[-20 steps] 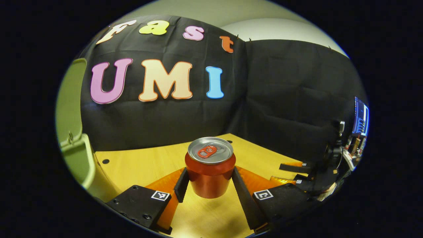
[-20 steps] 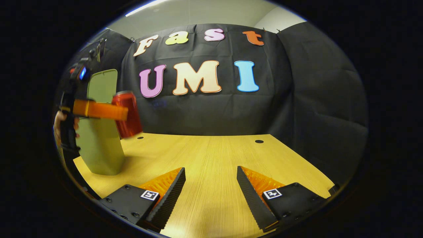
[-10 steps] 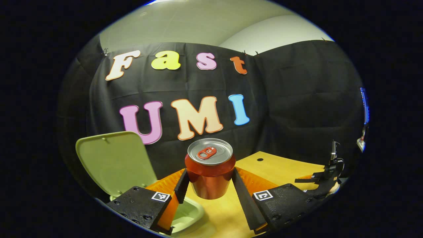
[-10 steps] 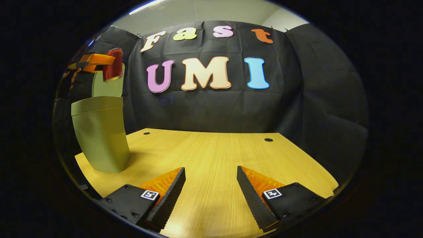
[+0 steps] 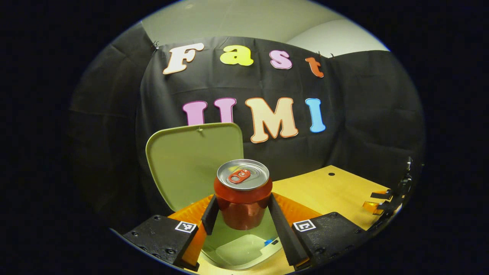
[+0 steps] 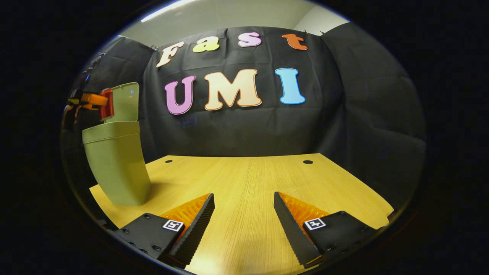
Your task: Press the lid of the desktop garbage bin to open it, pick up the crumpled paper on the desktop and throw it into the bin, then pick up the pop can on the desktop and drop it into the bin, and finally close the garbage bin lid.
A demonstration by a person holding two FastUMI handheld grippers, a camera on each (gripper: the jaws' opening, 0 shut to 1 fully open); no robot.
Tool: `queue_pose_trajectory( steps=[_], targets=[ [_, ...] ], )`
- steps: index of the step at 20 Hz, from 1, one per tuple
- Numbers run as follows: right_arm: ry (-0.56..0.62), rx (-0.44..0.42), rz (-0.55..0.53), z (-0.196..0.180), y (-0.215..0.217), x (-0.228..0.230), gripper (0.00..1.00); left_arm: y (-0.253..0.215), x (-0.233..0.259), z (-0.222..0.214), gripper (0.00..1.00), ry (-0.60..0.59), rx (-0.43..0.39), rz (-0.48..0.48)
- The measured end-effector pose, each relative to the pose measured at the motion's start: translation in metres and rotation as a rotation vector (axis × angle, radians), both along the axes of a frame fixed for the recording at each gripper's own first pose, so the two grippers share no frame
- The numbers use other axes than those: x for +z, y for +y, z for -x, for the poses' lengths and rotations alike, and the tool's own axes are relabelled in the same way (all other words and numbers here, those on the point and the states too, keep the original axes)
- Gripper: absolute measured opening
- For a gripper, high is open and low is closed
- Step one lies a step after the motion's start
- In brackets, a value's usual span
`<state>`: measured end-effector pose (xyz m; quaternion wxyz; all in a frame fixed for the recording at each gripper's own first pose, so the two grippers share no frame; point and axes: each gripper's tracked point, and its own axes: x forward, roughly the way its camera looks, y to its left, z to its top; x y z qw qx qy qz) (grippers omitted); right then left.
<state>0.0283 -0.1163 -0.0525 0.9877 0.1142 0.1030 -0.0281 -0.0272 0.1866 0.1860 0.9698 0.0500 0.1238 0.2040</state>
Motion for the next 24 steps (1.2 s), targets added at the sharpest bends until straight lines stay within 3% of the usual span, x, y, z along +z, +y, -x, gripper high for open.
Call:
queue_pose_trajectory(
  steps=[5,7,14,16,24],
  targets=[
    [0.002,-0.005,0.001,0.002,-0.003,-0.001,0.98,0.011,0.001,0.001,0.79,-0.002,0.031,0.014],
    [0.006,-0.002,0.003,0.002,-0.003,-0.001,0.98,0.01,0.01,-0.002,0.87,-0.023,0.033,0.016],
    [0.02,0.019,0.014,-0.001,0.007,-0.004,0.99,0.013,0.084,-0.02,0.89,-0.135,0.054,-0.003],
    [0.028,0.029,0.017,-0.001,0.011,-0.006,0.99,0.02,0.105,-0.027,0.85,-0.156,0.08,-0.017],
    [0.042,0.051,0.023,-0.005,0.019,-0.01,0.98,0.062,0.146,-0.054,0.87,-0.168,0.209,-0.083]
  ],
)
